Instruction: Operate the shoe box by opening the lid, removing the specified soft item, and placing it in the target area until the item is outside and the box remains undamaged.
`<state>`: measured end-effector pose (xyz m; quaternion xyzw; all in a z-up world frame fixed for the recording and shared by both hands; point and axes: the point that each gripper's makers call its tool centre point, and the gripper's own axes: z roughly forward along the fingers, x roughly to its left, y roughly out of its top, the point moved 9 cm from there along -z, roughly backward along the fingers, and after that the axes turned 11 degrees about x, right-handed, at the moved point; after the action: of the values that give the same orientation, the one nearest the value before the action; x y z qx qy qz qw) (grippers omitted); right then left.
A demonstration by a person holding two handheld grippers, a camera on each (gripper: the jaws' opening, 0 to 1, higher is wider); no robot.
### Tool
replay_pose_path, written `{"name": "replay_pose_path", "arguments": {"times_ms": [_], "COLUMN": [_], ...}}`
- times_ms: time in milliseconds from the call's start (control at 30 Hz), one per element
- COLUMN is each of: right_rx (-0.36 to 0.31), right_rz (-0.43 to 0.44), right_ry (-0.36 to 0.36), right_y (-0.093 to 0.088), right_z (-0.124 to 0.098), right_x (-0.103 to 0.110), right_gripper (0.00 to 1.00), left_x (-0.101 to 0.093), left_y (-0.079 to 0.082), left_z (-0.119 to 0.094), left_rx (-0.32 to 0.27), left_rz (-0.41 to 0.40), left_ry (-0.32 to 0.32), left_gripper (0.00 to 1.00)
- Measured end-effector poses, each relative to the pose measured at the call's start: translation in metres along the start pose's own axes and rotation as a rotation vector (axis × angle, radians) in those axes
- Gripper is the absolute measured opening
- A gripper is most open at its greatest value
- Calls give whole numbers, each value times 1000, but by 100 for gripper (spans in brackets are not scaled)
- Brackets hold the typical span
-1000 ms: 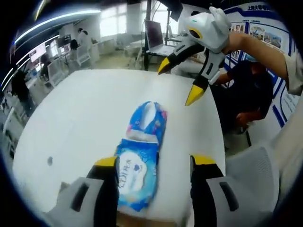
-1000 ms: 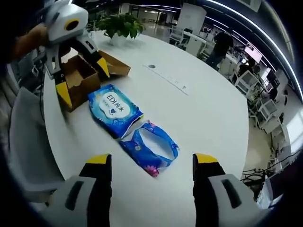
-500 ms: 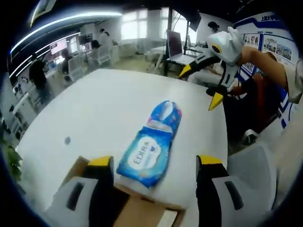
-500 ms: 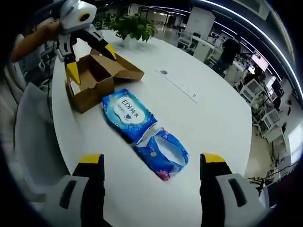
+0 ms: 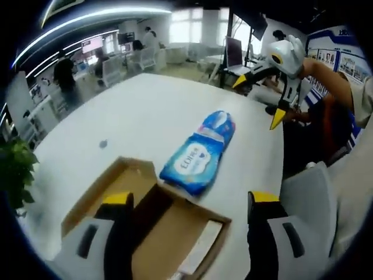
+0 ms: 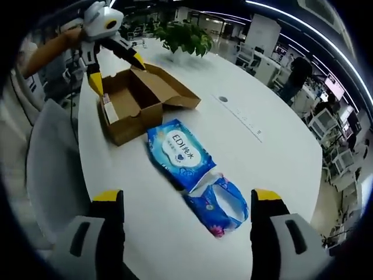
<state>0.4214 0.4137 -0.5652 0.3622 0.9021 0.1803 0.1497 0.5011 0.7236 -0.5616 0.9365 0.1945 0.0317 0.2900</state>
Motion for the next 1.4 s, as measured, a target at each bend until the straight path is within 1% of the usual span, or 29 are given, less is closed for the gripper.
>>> {"name": "replay_pose_path", "arguments": {"times_ms": [200,300,433,500,800,1000,1033,1167,1300,1400], "right_rx": [-19,-21,-25,-27,-39,-35,-40,-50,-55,-53], "right_rz": [-58,-101,-140,-147,-221,-272,-283,-316,-335,-355], "right_ry": [37,69,93,103,159,207,214,248,268,284], "right_y": [20,28,39,44,67,81,85,96,105,111], "right_z": [7,11,19,22,37,48,50,58,66,71], "right_x": [8,15,21,23,39,50,53,59,63,66], "right_gripper": [87,86,86,86,85,82,82,81,80,77], "left_x": [12,18,24,24,27,31,31,34,37,38], "left_y": [-26,-39,-57,-63,-100,-124,-126,-143,-160,-172], "left_z": [-19,-26,-36,-39,-56,-66,-66,-73,-77,-78], "left_rx": [-3,-1,18,16,25,25,26,18,30,50], "left_rz": [-55,-85,-111,-125,-191,-240,-244,-290,-323,-341], "left_ry": [53,70,109,112,145,186,188,211,232,238], "left_gripper": [84,84,84,84,87,89,90,91,92,92]}}
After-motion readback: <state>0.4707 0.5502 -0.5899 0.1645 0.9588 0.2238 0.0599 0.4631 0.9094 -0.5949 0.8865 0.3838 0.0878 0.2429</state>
